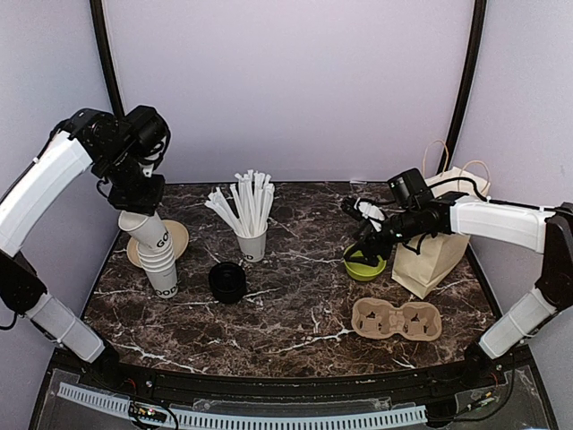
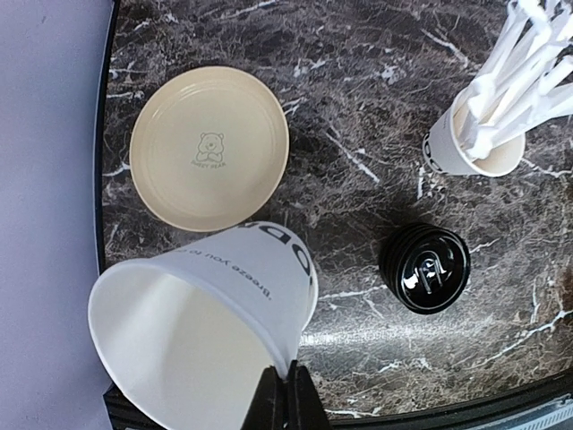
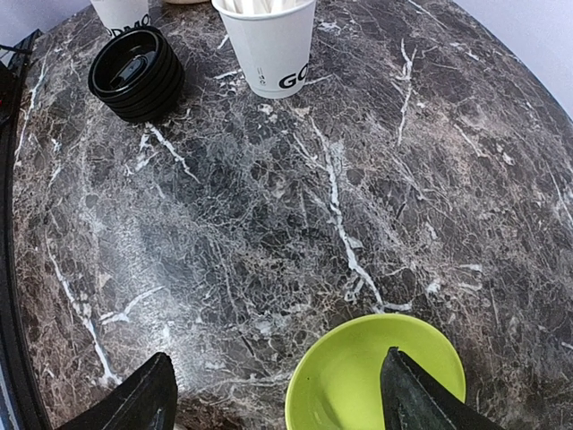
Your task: Pack the takeout coffee
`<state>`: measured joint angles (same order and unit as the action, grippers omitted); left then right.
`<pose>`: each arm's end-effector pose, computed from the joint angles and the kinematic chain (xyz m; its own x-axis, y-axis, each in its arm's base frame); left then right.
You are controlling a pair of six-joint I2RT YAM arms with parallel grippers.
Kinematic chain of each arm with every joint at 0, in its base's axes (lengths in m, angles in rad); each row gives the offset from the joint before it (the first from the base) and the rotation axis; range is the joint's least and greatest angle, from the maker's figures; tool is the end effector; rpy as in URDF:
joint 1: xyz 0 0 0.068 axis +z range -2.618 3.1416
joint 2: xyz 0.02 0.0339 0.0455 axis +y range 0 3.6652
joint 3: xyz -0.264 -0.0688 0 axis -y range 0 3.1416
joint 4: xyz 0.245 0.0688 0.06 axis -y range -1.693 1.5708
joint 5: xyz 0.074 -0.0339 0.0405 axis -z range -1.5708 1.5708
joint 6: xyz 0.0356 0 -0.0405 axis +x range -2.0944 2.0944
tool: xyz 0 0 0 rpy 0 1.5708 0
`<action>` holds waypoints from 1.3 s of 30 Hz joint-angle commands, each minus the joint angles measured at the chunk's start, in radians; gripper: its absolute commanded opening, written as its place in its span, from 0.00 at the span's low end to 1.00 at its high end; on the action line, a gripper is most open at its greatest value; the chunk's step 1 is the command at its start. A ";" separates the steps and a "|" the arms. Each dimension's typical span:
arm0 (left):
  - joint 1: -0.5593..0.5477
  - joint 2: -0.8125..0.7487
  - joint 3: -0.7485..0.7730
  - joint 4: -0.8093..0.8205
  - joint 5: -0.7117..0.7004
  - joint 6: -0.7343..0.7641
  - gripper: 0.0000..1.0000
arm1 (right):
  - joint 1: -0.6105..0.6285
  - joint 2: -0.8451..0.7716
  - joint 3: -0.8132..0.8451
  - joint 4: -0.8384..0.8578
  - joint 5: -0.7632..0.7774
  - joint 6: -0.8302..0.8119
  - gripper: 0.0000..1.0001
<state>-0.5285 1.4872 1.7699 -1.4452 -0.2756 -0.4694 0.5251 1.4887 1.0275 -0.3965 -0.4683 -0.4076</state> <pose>0.2290 -0.1225 0.4032 -0.8841 0.0122 -0.4671 -0.0090 0.9990 0.0431 0.2633 0.1711 0.2413 -0.3222 -0.5955 -0.7359 -0.9047 0.4227 0.0541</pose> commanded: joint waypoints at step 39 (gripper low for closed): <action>-0.591 0.323 0.063 0.383 0.178 0.612 0.00 | -0.103 0.010 0.337 -0.294 -0.046 -0.025 0.78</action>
<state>-1.1107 1.7969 1.8057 -1.0321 -0.0536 0.0872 0.4183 1.5127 1.3464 -0.6857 -0.5228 -0.4397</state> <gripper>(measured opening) 0.034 0.775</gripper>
